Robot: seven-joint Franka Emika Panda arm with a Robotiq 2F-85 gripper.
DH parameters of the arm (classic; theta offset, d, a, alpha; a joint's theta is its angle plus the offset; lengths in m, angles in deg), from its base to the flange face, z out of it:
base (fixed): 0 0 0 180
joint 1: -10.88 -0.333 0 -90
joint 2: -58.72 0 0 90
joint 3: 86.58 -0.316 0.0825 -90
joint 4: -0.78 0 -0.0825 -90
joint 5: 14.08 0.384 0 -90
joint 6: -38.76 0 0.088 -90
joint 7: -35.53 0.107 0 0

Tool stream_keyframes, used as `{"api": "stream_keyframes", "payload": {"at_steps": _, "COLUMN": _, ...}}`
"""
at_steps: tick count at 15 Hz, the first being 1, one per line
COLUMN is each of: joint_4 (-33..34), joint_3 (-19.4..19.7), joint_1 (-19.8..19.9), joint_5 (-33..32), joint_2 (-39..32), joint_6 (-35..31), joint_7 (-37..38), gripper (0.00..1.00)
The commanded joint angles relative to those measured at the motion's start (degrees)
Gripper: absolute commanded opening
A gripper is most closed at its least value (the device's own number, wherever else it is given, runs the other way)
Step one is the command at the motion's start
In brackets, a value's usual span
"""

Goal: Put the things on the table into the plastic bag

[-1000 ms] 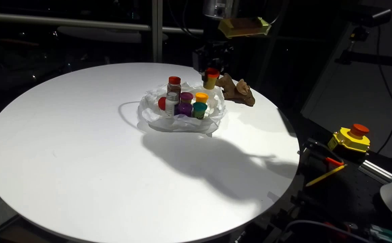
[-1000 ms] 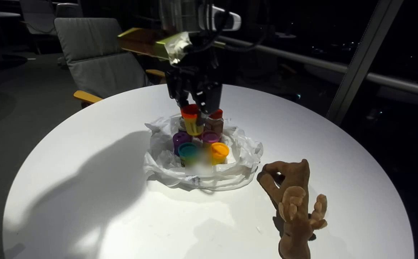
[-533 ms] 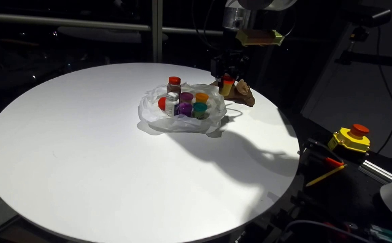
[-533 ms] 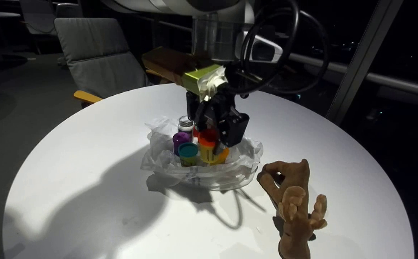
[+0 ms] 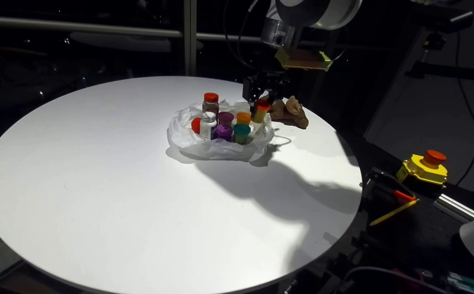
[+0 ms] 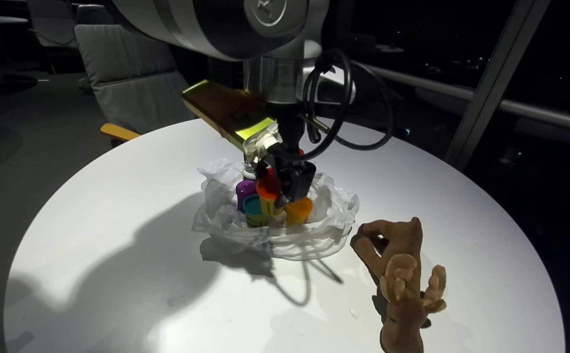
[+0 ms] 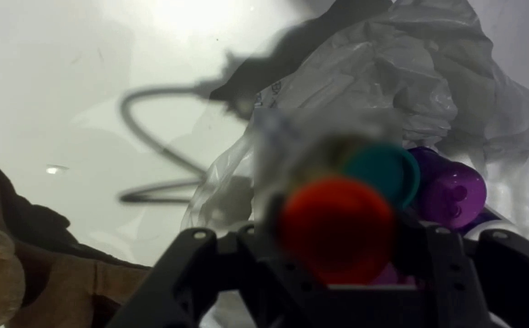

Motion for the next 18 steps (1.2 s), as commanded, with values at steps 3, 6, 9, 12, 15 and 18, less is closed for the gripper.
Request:
{"api": "stream_keyframes", "payload": {"at_steps": 3, "joint_4": 0.81, "joint_3": -0.38, "joint_1": -0.67, "joint_5": 0.06, "joint_2": -4.53, "joint_6": -4.64, "joint_7": -0.17, "gripper": 0.25}}
{"api": "stream_keyframes", "payload": {"at_steps": 6, "joint_4": 1.22, "joint_3": -0.48, "joint_1": -0.51, "joint_5": 0.39, "joint_2": -5.21, "joint_6": -5.36, "joint_7": -0.28, "gripper": 0.25}}
{"api": "stream_keyframes", "payload": {"at_steps": 9, "joint_4": 1.88, "joint_3": -0.48, "joint_1": -0.52, "joint_5": 0.51, "joint_2": -6.49, "joint_6": -5.96, "joint_7": -0.16, "gripper": 0.25}}
{"api": "stream_keyframes", "payload": {"at_steps": 12, "joint_4": 2.54, "joint_3": -0.05, "joint_1": -0.93, "joint_5": 0.1, "joint_2": -7.48, "joint_6": -6.6, "joint_7": 0.41, "gripper": 0.25}}
{"api": "stream_keyframes", "payload": {"at_steps": 15, "joint_4": 2.61, "joint_3": 0.45, "joint_1": -1.15, "joint_5": -0.36, "joint_2": -6.79, "joint_6": -6.9, "joint_7": 0.47, "gripper": 0.77}}
{"api": "stream_keyframes", "payload": {"at_steps": 18, "joint_4": 1.58, "joint_3": 0.91, "joint_1": -0.43, "joint_5": -0.34, "joint_2": -3.23, "joint_6": -5.97, "joint_7": -0.27, "gripper": 0.98}}
